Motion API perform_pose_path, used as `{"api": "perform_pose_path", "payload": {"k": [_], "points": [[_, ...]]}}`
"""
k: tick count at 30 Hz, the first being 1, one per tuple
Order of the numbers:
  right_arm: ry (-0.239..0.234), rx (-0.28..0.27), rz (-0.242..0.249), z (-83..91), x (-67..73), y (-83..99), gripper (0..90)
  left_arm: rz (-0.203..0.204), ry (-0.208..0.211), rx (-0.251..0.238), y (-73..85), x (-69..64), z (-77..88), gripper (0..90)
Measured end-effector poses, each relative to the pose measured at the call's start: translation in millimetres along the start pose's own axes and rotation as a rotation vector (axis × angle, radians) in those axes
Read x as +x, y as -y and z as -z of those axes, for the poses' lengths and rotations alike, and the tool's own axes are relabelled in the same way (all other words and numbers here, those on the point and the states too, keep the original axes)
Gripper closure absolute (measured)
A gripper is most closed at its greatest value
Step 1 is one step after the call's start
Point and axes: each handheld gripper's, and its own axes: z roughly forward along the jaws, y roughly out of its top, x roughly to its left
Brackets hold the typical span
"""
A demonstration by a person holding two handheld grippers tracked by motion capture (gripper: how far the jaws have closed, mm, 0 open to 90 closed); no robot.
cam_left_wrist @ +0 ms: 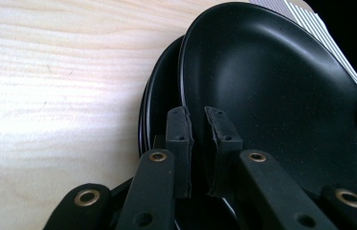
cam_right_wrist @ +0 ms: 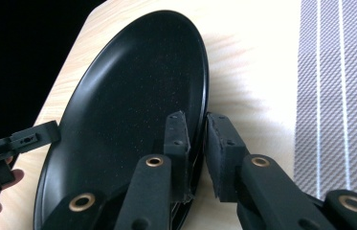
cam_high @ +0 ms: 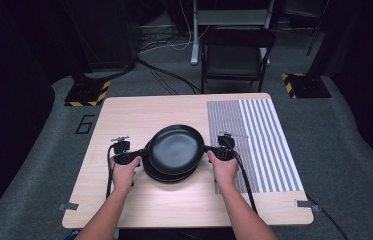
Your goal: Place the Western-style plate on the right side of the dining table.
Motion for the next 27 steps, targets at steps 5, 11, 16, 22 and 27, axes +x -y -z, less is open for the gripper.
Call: {"api": "perform_pose_path", "payload": {"k": [5,11,16,22,27], "points": [[0.005,-0.005,0.003,-1.6,-3.4,-2.2,80.2,0.012,0.013,-0.001,0.8,-0.3,-0.1,81.6],[0.011,-0.013,0.013,-1.2,-2.9,-0.2,80.5,0.018,0.016,0.035,6.1,-1.9,0.1,77.1],[0.011,-0.016,0.016,-1.0,-3.0,0.1,80.7,0.007,-0.006,0.042,10.1,-6.5,1.2,74.0],[0.017,-0.023,0.022,-0.2,-2.5,1.8,80.9,0.046,-0.005,0.006,17.6,-7.7,4.8,74.0],[0.018,-0.045,0.005,-0.1,-1.7,5.1,81.5,0.053,-0.048,-0.05,26.5,-13.7,5.1,74.7]]}}
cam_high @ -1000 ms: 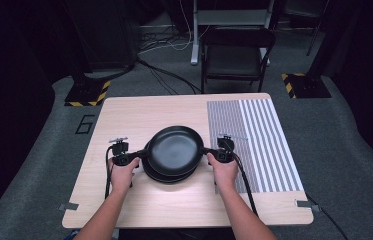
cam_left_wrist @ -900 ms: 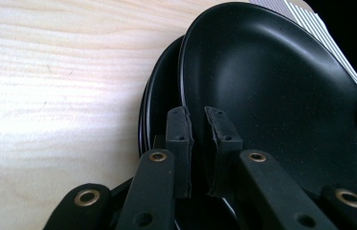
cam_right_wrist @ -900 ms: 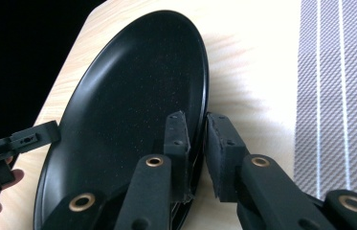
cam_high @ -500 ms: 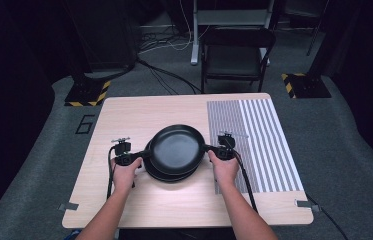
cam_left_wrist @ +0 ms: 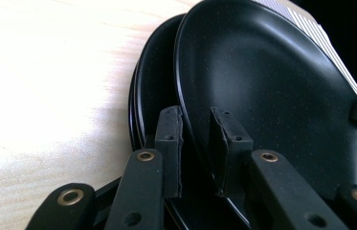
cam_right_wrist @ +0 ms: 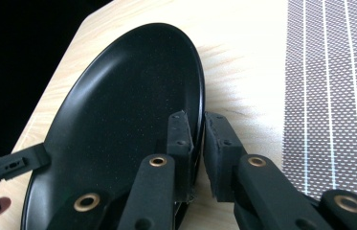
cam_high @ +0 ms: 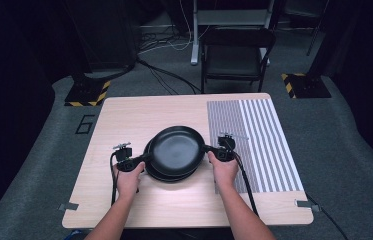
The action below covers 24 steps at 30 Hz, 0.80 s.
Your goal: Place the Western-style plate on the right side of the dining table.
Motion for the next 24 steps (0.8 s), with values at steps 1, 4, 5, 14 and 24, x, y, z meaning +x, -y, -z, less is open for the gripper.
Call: {"api": "perform_pose_path", "payload": {"k": [1,4,5,14,24], "points": [[0.003,-0.003,-0.004,0.0,0.4,0.5,81.6,-0.001,-0.005,-0.009,0.8,-0.5,-0.4,75.1],[0.017,-0.012,-0.011,0.0,2.4,1.6,81.9,-0.009,-0.024,-0.013,1.1,-2.7,-1.6,75.5],[0.021,-0.016,-0.01,-0.1,2.8,1.9,81.9,-0.021,-0.029,-0.02,1.2,-3.2,-2.4,75.4],[0.051,-0.035,-0.017,10.7,10.1,18.8,75.0,0.004,-0.03,-0.05,4.6,-3.2,-2.7,76.4],[0.025,-0.027,-0.079,14.2,15.0,33.3,75.4,0.044,0.001,-0.065,6.0,1.9,-2.0,78.4]]}}
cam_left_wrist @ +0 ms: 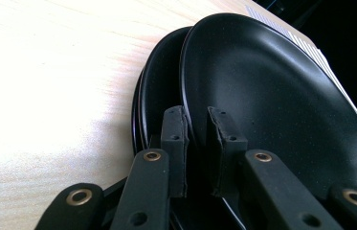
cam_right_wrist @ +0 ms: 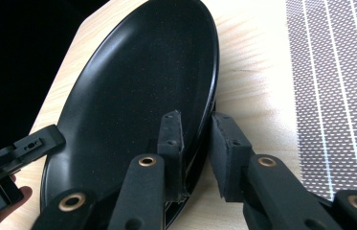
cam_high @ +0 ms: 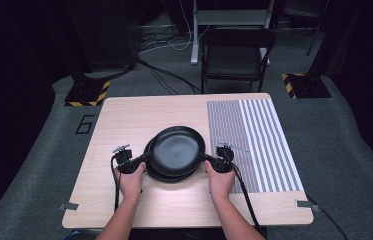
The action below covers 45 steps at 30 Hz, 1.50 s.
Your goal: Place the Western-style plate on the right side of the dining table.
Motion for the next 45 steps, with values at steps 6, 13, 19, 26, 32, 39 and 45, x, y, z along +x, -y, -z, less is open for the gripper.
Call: {"api": "perform_pose_path", "payload": {"k": [6,13,19,26,32,39,45], "points": [[-0.046,0.009,-0.055,-0.5,-7.0,-1.3,76.3,0.046,0.027,0.028,-1.8,0.8,-4.7,78.1],[-0.055,0.0,-0.097,0.5,-9.2,-2.5,77.4,0.078,0.05,0.038,1.7,0.0,-10.9,75.5],[-0.03,-0.031,-0.1,-0.6,-6.9,-1.2,78.6,0.077,0.025,0.01,6.3,-3.9,-9.7,75.1],[-0.026,-0.047,-0.106,-2.6,-6.9,-1.9,79.3,0.076,0.038,0.01,6.1,-2.0,-9.5,74.8],[-0.025,-0.045,-0.095,-3.7,-7.4,-3.7,79.6,0.072,0.036,0.008,6.5,-2.1,-9.4,74.7],[-0.026,-0.034,-0.108,-5.3,-7.9,-5.2,80.2,0.072,0.022,-0.014,8.7,-3.6,-9.4,74.7],[-0.021,-0.036,-0.126,-5.6,-6.8,-5.3,80.6,0.077,0.021,-0.012,8.3,-3.5,-9.4,74.9]]}}
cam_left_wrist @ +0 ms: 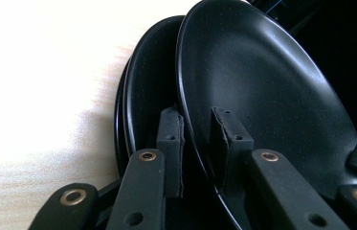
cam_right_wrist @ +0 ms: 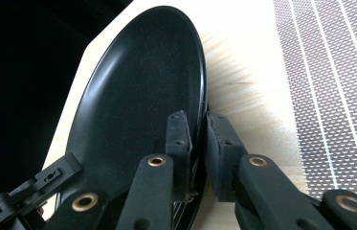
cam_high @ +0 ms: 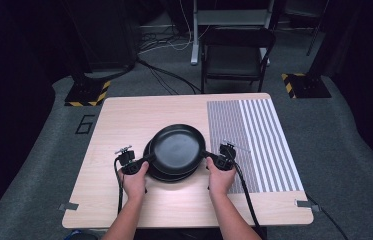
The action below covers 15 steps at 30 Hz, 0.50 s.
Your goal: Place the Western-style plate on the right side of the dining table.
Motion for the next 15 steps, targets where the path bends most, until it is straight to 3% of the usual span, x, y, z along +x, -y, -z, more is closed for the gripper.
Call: {"api": "perform_pose_path", "payload": {"k": [15], "points": [[-0.01,-0.021,0.004,4.5,2.6,-2.6,81.7,0.005,0.018,-0.008,-3.9,-2.6,3.8,75.6]]}}
